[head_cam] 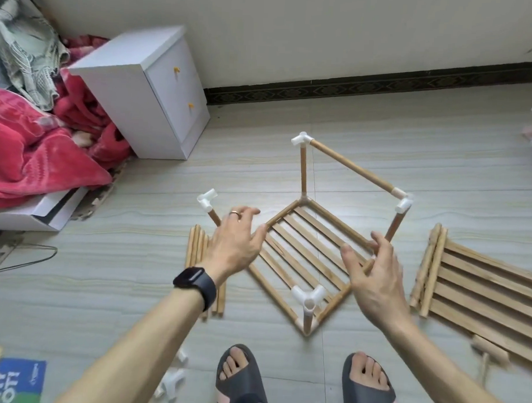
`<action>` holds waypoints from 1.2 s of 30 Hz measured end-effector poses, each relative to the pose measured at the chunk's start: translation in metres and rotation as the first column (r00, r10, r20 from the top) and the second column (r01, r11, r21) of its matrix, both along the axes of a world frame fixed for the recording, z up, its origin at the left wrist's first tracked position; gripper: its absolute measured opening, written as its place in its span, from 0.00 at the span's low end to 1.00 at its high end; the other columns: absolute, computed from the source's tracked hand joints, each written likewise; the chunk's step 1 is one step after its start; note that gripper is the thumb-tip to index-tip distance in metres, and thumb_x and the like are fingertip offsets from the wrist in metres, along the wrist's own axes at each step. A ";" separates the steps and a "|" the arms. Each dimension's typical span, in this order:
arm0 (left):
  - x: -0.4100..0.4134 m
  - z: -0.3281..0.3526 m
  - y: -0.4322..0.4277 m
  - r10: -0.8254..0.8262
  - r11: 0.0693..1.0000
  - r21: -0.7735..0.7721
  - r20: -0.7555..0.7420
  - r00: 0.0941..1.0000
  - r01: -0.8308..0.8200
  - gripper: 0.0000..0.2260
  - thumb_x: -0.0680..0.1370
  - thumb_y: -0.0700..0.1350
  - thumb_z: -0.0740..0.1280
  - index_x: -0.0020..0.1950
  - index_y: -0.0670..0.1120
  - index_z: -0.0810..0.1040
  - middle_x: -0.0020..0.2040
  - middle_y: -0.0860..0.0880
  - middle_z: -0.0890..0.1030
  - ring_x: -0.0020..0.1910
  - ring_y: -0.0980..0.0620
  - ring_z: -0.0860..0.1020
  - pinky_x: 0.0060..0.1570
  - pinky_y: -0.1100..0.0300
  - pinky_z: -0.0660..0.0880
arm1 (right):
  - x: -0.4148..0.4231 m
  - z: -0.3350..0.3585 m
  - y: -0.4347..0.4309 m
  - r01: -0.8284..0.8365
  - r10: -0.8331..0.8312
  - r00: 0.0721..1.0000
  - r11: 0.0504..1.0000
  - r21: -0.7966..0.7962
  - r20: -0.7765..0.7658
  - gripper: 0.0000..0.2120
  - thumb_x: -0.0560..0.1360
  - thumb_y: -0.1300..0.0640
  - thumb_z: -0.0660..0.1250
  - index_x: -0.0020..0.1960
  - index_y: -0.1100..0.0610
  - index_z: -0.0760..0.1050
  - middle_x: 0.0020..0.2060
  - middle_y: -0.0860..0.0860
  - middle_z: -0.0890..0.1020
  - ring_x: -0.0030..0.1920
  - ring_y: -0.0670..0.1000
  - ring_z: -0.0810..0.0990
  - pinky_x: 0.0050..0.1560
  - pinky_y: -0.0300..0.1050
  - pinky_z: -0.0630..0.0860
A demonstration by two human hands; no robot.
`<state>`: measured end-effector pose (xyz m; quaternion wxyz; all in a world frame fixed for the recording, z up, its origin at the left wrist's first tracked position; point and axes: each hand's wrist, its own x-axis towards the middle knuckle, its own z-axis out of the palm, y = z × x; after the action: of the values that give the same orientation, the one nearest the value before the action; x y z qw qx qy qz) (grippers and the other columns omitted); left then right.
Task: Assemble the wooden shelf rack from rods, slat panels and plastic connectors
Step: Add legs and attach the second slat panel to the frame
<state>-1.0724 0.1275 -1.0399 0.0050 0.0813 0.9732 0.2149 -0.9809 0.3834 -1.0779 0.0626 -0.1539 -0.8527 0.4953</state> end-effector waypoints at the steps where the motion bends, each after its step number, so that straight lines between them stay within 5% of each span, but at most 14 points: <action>1: -0.016 0.002 -0.014 0.083 0.994 -0.066 -0.025 0.996 -0.084 0.23 0.82 0.57 0.59 0.74 0.50 0.68 0.74 0.45 0.67 0.73 0.45 0.65 0.70 0.44 0.67 | 0.018 0.000 -0.014 -0.043 0.050 0.997 0.993 -0.114 0.056 0.43 0.69 0.19 0.57 0.74 0.45 0.59 0.64 0.45 0.74 0.68 0.49 0.70 0.67 0.52 0.70; 5: -0.053 0.000 -0.053 0.205 0.940 -0.295 0.086 0.975 -0.172 0.26 0.82 0.55 0.60 0.79 0.53 0.60 0.82 0.44 0.52 0.78 0.41 0.55 0.75 0.42 0.59 | 0.049 -0.008 -0.047 -0.220 0.284 0.930 0.938 -0.267 0.232 0.32 0.70 0.22 0.56 0.49 0.50 0.76 0.40 0.41 0.82 0.47 0.43 0.80 0.50 0.42 0.73; 8: -0.061 -0.006 -0.060 0.204 0.930 -0.340 0.164 0.965 -0.139 0.23 0.83 0.54 0.59 0.78 0.54 0.63 0.83 0.46 0.49 0.81 0.44 0.50 0.77 0.42 0.55 | 0.044 -0.011 -0.046 -0.316 0.367 0.892 0.924 -0.216 0.263 0.29 0.79 0.31 0.54 0.42 0.56 0.75 0.38 0.48 0.81 0.42 0.48 0.78 0.45 0.41 0.72; 11: -0.057 -0.012 -0.064 0.195 0.922 -0.351 0.061 0.979 -0.162 0.18 0.82 0.52 0.60 0.72 0.50 0.72 0.81 0.46 0.57 0.79 0.45 0.54 0.75 0.44 0.59 | 0.033 -0.012 -0.030 -0.302 0.339 0.913 0.936 -0.182 0.229 0.24 0.82 0.38 0.55 0.38 0.54 0.71 0.32 0.39 0.79 0.35 0.40 0.75 0.38 0.33 0.69; 14: -0.043 -0.015 -0.066 0.164 0.933 -0.319 -0.042 0.986 -0.169 0.15 0.81 0.55 0.61 0.64 0.51 0.76 0.73 0.46 0.67 0.73 0.44 0.62 0.67 0.44 0.67 | 0.022 -0.013 -0.004 -0.202 0.234 0.947 0.967 -0.158 0.220 0.24 0.83 0.37 0.51 0.44 0.54 0.73 0.41 0.48 0.82 0.44 0.48 0.79 0.47 0.47 0.73; 18: -0.015 -0.021 -0.054 0.165 0.978 -0.132 -0.002 0.986 -0.164 0.14 0.80 0.62 0.58 0.54 0.56 0.80 0.55 0.50 0.71 0.61 0.47 0.70 0.55 0.50 0.72 | -0.009 -0.011 0.039 0.080 -0.069 0.986 0.995 -0.061 0.153 0.25 0.84 0.38 0.48 0.46 0.55 0.72 0.41 0.51 0.77 0.49 0.57 0.77 0.47 0.51 0.68; 22: 0.021 -0.039 -0.027 0.129 0.991 0.027 0.073 0.989 -0.131 0.16 0.82 0.63 0.53 0.47 0.56 0.74 0.51 0.47 0.72 0.56 0.47 0.71 0.50 0.51 0.71 | -0.037 -0.020 0.062 0.180 -0.190 0.963 0.981 0.069 0.190 0.30 0.83 0.35 0.47 0.63 0.60 0.72 0.58 0.59 0.80 0.60 0.62 0.76 0.53 0.49 0.66; 25: 0.047 -0.051 -0.009 0.135 0.984 0.117 0.012 0.991 -0.135 0.16 0.83 0.62 0.49 0.45 0.55 0.67 0.48 0.46 0.71 0.53 0.48 0.70 0.45 0.52 0.71 | -0.037 -0.025 0.067 0.188 -0.195 0.978 0.977 0.103 0.070 0.31 0.83 0.35 0.50 0.65 0.61 0.70 0.69 0.61 0.75 0.69 0.56 0.66 0.58 0.45 0.63; 29: 0.063 -0.056 -0.003 0.166 0.983 0.088 -0.048 0.985 -0.161 0.19 0.82 0.66 0.44 0.46 0.55 0.65 0.44 0.52 0.67 0.42 0.52 0.69 0.32 0.57 0.64 | -0.042 -0.032 0.073 0.212 -0.215 0.976 0.973 0.087 0.023 0.26 0.85 0.39 0.48 0.61 0.60 0.69 0.65 0.64 0.79 0.69 0.56 0.61 0.59 0.40 0.57; 36: 0.062 -0.050 -0.002 0.152 0.981 0.108 0.103 0.983 -0.163 0.24 0.79 0.69 0.41 0.54 0.55 0.68 0.56 0.50 0.66 0.54 0.51 0.68 0.47 0.54 0.66 | -0.035 -0.024 0.067 0.237 -0.240 0.971 0.964 0.119 0.015 0.28 0.85 0.39 0.49 0.67 0.62 0.67 0.73 0.65 0.69 0.76 0.60 0.59 0.71 0.49 0.57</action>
<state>-1.0102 0.1259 -1.0901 0.0290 -0.0060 0.9612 0.2744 -1.0162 0.4500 -1.1017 0.1180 -0.2587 -0.8562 0.4314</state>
